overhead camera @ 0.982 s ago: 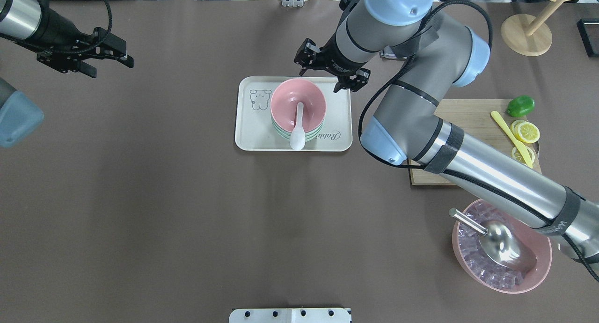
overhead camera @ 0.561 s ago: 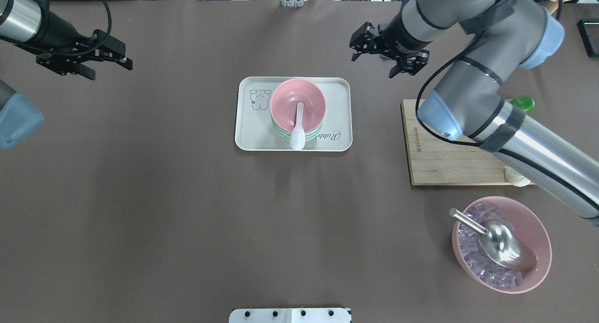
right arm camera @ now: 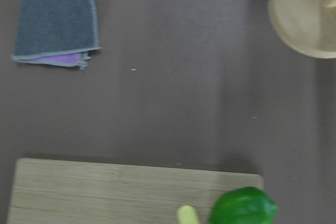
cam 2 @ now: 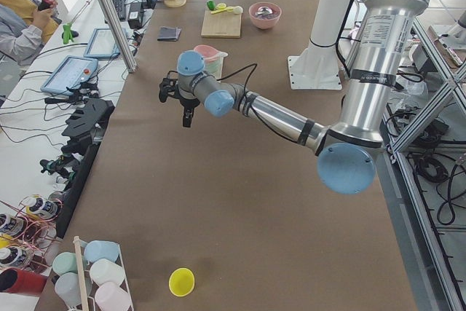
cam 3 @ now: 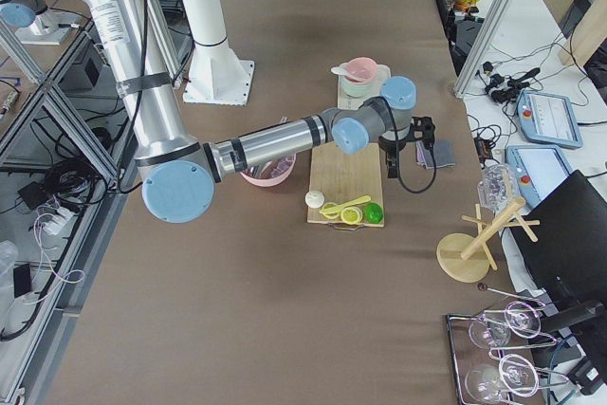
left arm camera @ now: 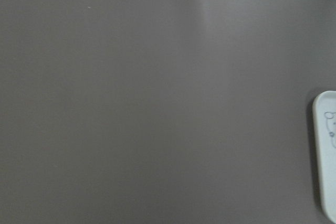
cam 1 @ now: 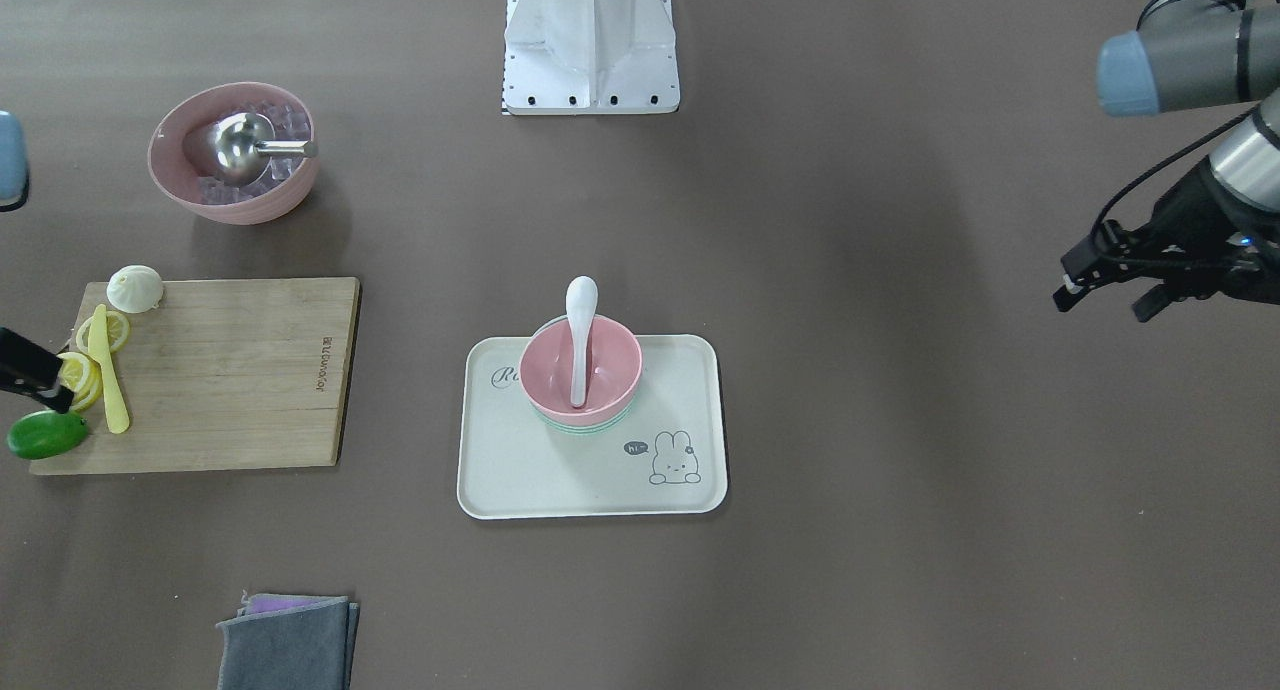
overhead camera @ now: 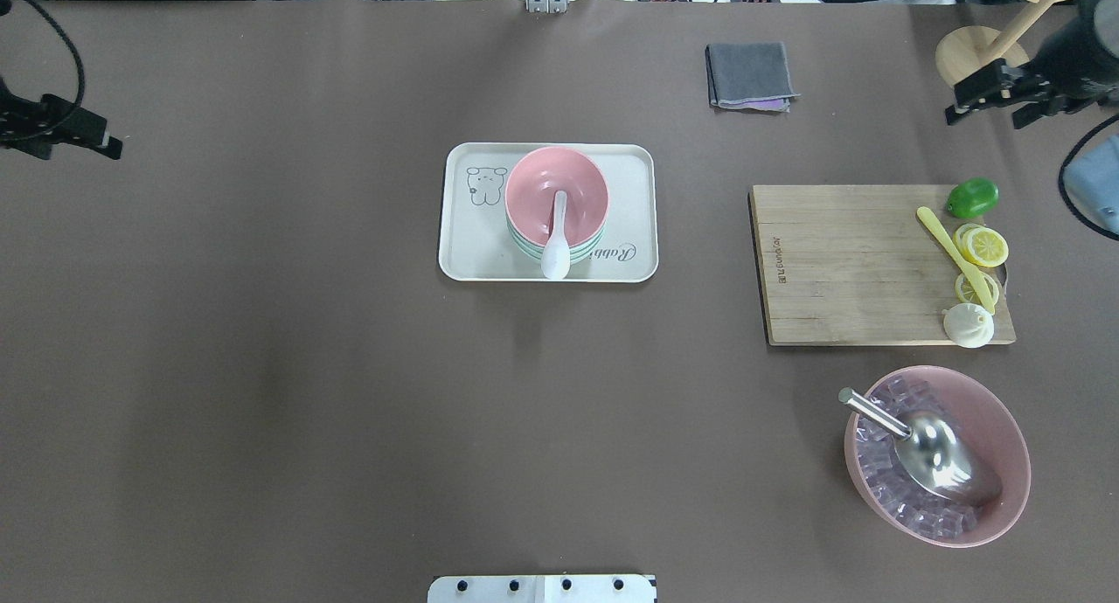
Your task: Stack pink bowl on green and place spoon
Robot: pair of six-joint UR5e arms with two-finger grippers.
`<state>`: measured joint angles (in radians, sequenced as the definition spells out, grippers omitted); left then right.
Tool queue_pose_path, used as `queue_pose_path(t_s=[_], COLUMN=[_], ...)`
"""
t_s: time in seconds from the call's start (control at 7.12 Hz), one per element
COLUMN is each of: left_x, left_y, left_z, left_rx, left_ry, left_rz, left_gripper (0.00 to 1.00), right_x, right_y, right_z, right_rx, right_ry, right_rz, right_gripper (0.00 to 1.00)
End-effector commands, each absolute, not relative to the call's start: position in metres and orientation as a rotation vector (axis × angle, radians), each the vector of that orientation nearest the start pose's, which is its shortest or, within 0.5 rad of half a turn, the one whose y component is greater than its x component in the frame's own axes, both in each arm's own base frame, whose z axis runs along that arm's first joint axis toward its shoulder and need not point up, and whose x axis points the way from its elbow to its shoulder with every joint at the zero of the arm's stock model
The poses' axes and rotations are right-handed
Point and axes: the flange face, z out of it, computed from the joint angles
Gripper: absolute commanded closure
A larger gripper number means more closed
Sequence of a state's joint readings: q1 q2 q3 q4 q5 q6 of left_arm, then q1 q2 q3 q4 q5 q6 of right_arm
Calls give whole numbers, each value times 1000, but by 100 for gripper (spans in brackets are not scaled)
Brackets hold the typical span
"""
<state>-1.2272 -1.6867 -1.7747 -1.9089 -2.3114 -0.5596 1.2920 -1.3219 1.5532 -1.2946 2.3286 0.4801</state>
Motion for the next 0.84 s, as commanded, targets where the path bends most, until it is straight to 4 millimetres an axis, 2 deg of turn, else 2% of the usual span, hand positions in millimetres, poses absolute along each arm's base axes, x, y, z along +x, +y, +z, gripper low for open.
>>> queue_pose_path(t_s=[0.0, 0.14, 0.28, 0.56, 0.7], left_x=[43, 25, 18, -5, -19], left_y=[-486, -473, -465, -462, -464], left_z=[560, 591, 605, 621, 644], left_rx=[283, 265, 254, 215, 135], left_ry=[797, 742, 737, 757, 838], left_rz=[198, 188, 188, 115, 48], left_gripper=[2, 2, 2, 2, 2], right_x=[-12, -1, 2, 3, 2], right_y=[-592, -581, -562, -545, -547], right_z=[602, 620, 639, 658, 657], right_rx=[211, 193, 209, 203, 206], right_ry=[-815, -819, -811, -812, -815], right_rz=[-159, -146, -187, -196, -200], right_gripper=[0, 0, 0, 0, 0])
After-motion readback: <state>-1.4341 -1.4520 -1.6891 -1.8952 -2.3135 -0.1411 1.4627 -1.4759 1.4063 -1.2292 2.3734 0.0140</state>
